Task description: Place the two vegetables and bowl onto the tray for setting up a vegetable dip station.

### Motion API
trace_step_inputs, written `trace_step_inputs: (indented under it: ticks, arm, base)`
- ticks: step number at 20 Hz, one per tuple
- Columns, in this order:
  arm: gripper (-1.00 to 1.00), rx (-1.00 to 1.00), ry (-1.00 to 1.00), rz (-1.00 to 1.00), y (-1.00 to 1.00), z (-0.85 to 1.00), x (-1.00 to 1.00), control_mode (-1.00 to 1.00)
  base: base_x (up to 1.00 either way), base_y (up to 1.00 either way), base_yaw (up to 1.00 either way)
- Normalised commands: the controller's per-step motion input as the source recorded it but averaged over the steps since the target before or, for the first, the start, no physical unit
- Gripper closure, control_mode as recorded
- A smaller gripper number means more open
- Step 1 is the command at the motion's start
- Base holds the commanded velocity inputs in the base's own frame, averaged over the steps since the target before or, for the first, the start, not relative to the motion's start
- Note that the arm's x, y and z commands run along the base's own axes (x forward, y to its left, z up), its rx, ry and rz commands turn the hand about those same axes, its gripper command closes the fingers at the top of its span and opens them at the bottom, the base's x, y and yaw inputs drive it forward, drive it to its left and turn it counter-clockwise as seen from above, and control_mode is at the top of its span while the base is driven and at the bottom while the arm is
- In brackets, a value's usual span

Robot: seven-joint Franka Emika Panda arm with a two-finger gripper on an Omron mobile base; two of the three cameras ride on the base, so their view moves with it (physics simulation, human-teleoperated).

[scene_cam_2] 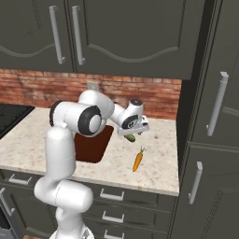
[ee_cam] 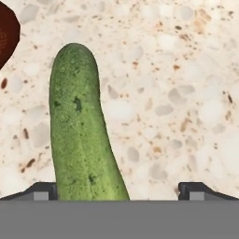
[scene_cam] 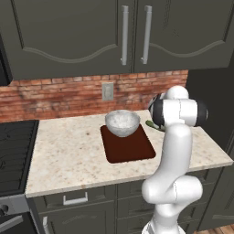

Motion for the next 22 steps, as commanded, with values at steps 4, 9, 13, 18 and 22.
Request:
trace_step_inputs:
  ticks: [4, 9, 13, 18, 22]
  arm:
    - [-1.0, 0.05, 0.05, 0.05, 0.01, -0.29, 0.05, -1.0]
    - [1.0, 0.05, 0.07, 0.02, 0.15, -0.36, 0.0, -1.0]
    - [1.0, 0.02, 0.06, 0.01, 0.15, -0.25, 0.0, -1.0]
    - [1.0, 0.0, 0.02, 0.0, 0.04, -0.06, 0.02, -1.0]
    - [1.0, 0.0, -0.02, 0.0, 0.0, 0.1, -0.21, -1.0]
  base:
    - [0.0, 0.0, 0.0]
    - [0.0, 0.0, 0.0]
    - [0.0, 0.0, 0.0]
    - [0.0, 0.0, 0.0]
    - [0.0, 0.0, 0.0]
